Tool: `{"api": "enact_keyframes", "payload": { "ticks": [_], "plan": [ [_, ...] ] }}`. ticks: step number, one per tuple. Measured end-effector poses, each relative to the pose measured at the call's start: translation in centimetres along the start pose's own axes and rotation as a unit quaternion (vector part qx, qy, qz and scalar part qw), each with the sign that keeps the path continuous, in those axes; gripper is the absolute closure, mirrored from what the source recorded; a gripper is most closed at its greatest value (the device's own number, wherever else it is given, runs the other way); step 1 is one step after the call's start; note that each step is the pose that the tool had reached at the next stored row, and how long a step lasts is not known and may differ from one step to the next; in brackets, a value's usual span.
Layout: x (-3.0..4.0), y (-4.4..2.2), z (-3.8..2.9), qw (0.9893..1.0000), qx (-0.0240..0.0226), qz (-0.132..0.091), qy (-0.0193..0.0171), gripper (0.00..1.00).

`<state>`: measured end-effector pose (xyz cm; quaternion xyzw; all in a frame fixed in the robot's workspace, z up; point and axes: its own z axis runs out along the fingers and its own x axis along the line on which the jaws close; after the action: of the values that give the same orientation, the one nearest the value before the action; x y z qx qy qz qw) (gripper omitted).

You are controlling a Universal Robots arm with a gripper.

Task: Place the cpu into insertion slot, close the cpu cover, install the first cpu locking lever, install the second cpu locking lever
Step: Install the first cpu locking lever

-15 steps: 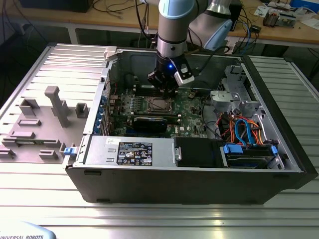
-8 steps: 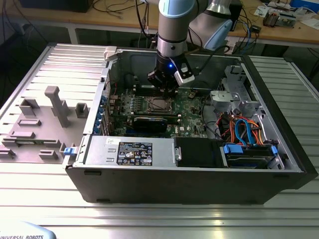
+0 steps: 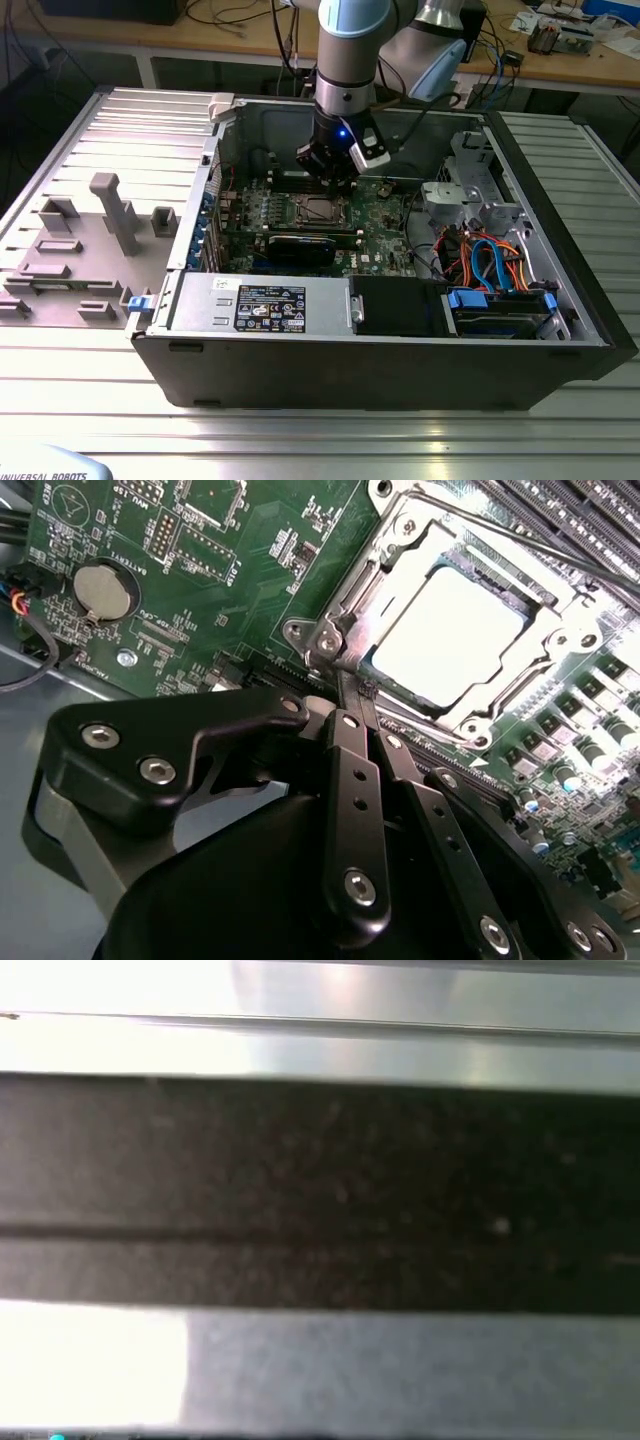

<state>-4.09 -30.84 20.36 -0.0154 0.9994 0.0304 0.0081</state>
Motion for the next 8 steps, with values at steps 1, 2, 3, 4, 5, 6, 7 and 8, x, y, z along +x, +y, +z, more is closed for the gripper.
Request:
{"api": "enact_keyframes", "payload": {
  "ticks": [1, 2, 3, 4, 5, 6, 7, 8],
  "plan": [
    [0.00, -0.02, 0.04, 1.0000, 0.0007, 0.000, 0.0000, 0.89],
    [0.00, -0.03, 0.09, 1.0000, 0.0008, 0.000, -0.0001, 0.89],
    [-0.01, -0.02, 0.11, 1.0000, 0.0009, 0.000, -0.0001, 0.89],
    [-0.02, 0.00, 0.17, 1.0000, 0.0003, 0.000, -0.0004, 0.89],
    [-0.02, -0.01, 0.18, 1.0000, 0.0005, 0.000, -0.0003, 0.89],
    [-0.01, -0.02, 0.19, 1.0000, 0.0007, 0.000, -0.0003, 0.89],
    [-0.01, -0.03, 0.19, 1.0000, 0.0008, 0.000, -0.0002, 0.89],
    [-0.01, -0.03, 0.19, 1.0000, 0.0004, 0.000, -0.0001, 0.89]
  ]
}}
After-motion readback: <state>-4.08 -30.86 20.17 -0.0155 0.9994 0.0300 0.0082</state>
